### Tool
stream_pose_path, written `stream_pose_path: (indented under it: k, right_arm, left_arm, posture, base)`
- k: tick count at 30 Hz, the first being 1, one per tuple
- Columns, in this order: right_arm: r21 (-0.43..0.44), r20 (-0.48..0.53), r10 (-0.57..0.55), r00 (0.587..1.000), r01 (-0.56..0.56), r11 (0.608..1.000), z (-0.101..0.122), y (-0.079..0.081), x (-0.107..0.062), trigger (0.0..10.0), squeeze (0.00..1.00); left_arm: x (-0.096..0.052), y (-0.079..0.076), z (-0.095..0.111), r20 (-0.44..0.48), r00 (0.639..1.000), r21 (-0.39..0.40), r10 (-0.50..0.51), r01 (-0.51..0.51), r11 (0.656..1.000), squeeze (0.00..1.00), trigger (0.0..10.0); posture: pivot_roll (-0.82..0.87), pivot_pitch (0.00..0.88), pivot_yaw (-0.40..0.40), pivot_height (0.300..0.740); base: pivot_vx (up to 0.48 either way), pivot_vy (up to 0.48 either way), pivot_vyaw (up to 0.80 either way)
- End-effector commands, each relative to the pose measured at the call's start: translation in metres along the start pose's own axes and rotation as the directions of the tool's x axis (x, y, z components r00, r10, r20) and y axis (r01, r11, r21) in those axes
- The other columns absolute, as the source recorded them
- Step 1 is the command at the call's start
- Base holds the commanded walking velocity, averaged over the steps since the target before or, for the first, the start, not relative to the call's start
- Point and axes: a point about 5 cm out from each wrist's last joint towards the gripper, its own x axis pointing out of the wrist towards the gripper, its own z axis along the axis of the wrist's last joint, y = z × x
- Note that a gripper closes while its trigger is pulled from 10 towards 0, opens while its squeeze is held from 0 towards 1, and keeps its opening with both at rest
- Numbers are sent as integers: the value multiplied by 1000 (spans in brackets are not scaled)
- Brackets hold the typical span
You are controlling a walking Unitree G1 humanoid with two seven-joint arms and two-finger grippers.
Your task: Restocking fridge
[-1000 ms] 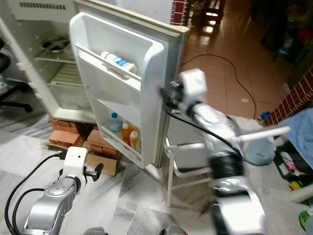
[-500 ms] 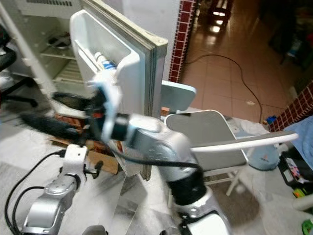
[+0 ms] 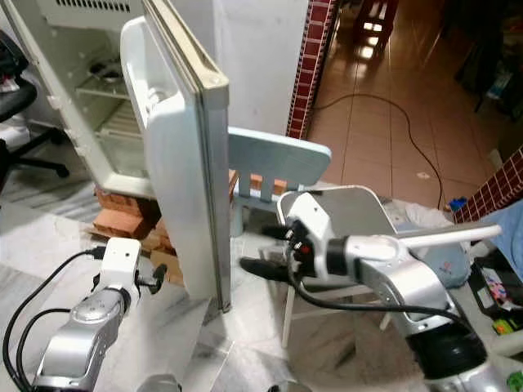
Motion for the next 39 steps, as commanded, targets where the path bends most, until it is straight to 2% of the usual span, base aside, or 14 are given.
stream_pose_path:
  k: [1, 3, 5, 9, 10, 11, 12, 17, 19, 21, 24, 25, 27, 39]
  right_arm:
    - [-78, 82, -180, 980, 187, 979, 24, -24, 0, 10000, 0]
    - [18, 318, -282, 905, 291, 956, 67, -32, 10, 10000, 0]
    - [48, 363, -287, 887, 290, 956, 76, -31, 12, 10000, 0]
    - [160, 649, -83, 756, -29, 987, 138, 19, 44, 10000, 0]
    - [151, 711, 60, 701, -236, 960, 150, 46, 45, 10000, 0]
    - [151, 711, 60, 701, -236, 960, 150, 46, 45, 10000, 0]
    - [102, 743, 192, 641, -391, 915, 154, 66, 40, 10000, 0]
    - [-51, 731, 455, 509, -624, 780, 145, 105, 17, 10000, 0]
    - [11, 693, 382, 611, -539, 842, 133, 97, 27, 10000, 0]
    - [140, 600, 151, 786, -289, 947, 109, 69, 48, 10000, 0]
    - [202, 454, -158, 877, 71, 977, 73, 35, 57, 10000, 0]
    - [242, 394, -314, 864, 232, 942, 50, 20, 51, 10000, 0]
    - [315, 374, -392, 840, 282, 906, 38, 16, 44, 10000, 0]
    - [383, 348, -666, 660, 549, 743, -2, 15, 22, 10000, 0]
  left_arm:
    - [1, 0, 1, 4, 1000, 6, 7, -7, 1000, 0, 10000]
    - [1, 0, 2, 6, 1000, 8, 6, -6, 1000, 0, 10000]
    - [1, 0, 2, 7, 1000, 9, 6, -6, 1000, 0, 10000]
    - [1, 1, 8, 37, 999, 6, 26, -26, 1000, 0, 10000]
    - [1, 4, 10, 54, 998, -12, 41, -40, 999, 0, 10000]
    - [1, 4, 10, 54, 998, -12, 41, -40, 999, 0, 10000]
    - [0, 5, 10, 50, 998, -35, 45, -43, 998, 0, 10000]
    - [-1, 3, 5, 24, 999, -47, 32, -31, 998, 0, 10000]
    - [1, 1, 6, 29, 999, -39, 25, -24, 999, 0, 10000]
    - [2, 0, 8, 38, 999, -20, 18, -17, 1000, 0, 10000]
    - [1, -2, 22, 154, 988, 5, 7, -7, 1000, 0, 10000]
    - [-4, -5, 40, 304, 953, 72, -20, -2, 997, 0, 10000]
    - [-8, -6, 48, 387, 921, 133, -44, -8, 991, 0, 10000]
    - [-11, 21, 46, 490, 870, 58, 52, -92, 994, 0, 10000]
  posture:
    - [145, 0, -56, 740]
    - [147, 0, -53, 740]
    - [147, 0, -53, 740]
    - [161, 0, -51, 740]
    - [170, 0, -55, 740]
    - [170, 0, -55, 740]
    - [174, 0, -56, 740]
    - [157, 0, -56, 740]
    - [153, 0, -56, 740]
    - [147, 0, -55, 740]
    - [145, 0, -57, 740]
    - [148, 0, -60, 740]
    - [147, 0, -60, 740]
    - [132, 0, -50, 740]
  base:
    - [0, 0, 0]
    - [0, 0, 0]
    - [0, 0, 0]
    - [0, 0, 0]
    - [0, 0, 0]
    - [0, 0, 0]
    - [0, 0, 0]
    - [0, 0, 0]
    - [0, 0, 0]
    - [0, 0, 0]
    - [0, 0, 0]
    - [0, 0, 0]
    - [0, 0, 0]
    - [0, 200, 0]
